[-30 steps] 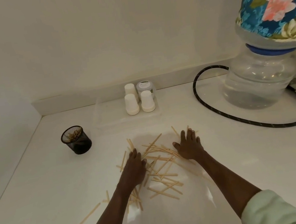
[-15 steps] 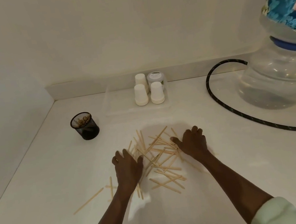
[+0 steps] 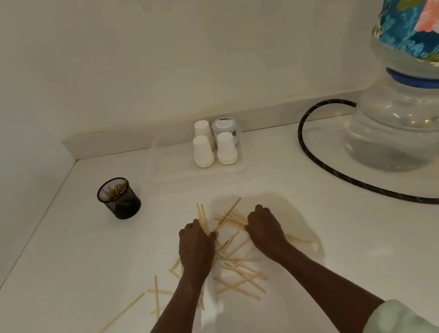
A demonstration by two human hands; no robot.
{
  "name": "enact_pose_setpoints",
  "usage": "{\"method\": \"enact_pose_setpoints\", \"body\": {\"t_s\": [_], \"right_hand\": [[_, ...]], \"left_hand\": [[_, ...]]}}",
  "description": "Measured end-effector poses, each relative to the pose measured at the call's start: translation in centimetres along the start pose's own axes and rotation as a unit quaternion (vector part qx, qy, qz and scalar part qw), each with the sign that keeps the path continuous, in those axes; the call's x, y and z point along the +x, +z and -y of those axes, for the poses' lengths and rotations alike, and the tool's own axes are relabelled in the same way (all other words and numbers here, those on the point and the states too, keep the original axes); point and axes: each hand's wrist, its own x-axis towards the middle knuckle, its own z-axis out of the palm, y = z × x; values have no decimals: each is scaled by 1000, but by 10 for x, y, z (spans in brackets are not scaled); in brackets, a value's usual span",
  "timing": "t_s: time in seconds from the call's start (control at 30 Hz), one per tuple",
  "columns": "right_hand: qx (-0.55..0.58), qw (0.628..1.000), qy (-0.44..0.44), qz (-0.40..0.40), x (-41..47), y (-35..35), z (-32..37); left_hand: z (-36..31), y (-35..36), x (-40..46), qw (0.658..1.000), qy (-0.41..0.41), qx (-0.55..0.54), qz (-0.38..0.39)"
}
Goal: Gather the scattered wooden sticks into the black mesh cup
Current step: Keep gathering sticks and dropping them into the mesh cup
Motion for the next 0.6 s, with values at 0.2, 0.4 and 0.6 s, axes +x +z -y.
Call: {"method": "enact_pose_setpoints", "body": {"t_s": [0.2, 0.4, 0.6], "right_hand": [[-33, 999, -4, 9, -1, -6, 0], [-40, 999, 2, 23, 4, -9, 1], [-19, 999, -9, 50, 16, -13, -5]], "left_hand": [[4, 3, 3, 997, 49, 42, -35], [0, 0, 19, 999, 8, 42, 9], [1, -2, 36, 996, 9, 45, 70]]}}
